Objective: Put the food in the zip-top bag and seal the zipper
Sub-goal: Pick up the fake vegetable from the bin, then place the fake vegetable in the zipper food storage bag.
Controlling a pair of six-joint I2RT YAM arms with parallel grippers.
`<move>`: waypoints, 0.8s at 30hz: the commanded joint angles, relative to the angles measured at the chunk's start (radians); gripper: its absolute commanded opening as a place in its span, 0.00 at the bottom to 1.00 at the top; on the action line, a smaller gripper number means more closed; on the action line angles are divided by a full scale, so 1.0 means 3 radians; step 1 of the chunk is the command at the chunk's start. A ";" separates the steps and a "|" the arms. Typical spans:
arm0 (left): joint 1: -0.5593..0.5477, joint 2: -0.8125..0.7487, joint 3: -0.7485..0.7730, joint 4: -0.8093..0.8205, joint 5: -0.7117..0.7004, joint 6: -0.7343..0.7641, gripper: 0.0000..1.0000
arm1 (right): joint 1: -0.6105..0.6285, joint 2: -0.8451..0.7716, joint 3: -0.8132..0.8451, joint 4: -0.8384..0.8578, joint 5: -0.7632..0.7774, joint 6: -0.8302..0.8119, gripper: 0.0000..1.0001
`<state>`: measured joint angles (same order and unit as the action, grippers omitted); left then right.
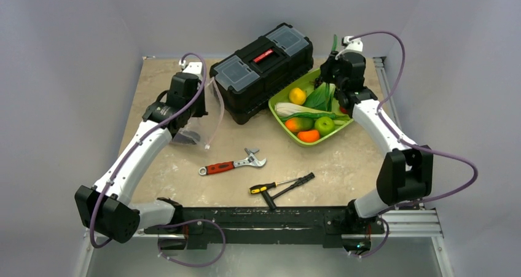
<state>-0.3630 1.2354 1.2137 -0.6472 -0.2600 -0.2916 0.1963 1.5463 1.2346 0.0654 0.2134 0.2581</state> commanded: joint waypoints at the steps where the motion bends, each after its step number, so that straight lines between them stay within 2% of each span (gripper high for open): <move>1: -0.0002 0.0030 0.0135 0.0007 0.0162 0.0074 0.00 | 0.0037 -0.0217 0.0060 -0.0210 -0.1825 0.0512 0.00; 4: 0.0001 0.0017 0.0137 -0.0013 0.0138 0.0091 0.00 | 0.0224 -0.0178 0.0073 -0.0507 -0.2667 0.0673 0.00; 8: -0.0002 0.0007 0.0147 -0.0018 0.0166 0.0093 0.00 | 0.0663 -0.0301 0.0049 -0.0770 -0.3119 0.0576 0.00; 14: -0.0002 -0.0012 0.0135 -0.0006 0.0175 0.0097 0.00 | 0.1344 -0.0321 0.0340 -0.1640 -0.3013 0.0083 0.00; 19: -0.0002 -0.0027 0.0124 0.0013 0.0193 0.0103 0.00 | 0.1778 0.0015 0.0743 -0.2119 -0.2881 0.0163 0.00; 24: -0.0002 -0.0099 0.0060 0.0084 0.0172 0.0098 0.00 | 0.1882 0.0218 0.0804 -0.1694 -0.2869 0.0788 0.00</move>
<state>-0.3630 1.2446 1.2156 -0.6689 -0.2123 -0.2695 0.7540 1.5761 1.4399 -0.4778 -0.6453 0.3687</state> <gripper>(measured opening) 0.003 0.168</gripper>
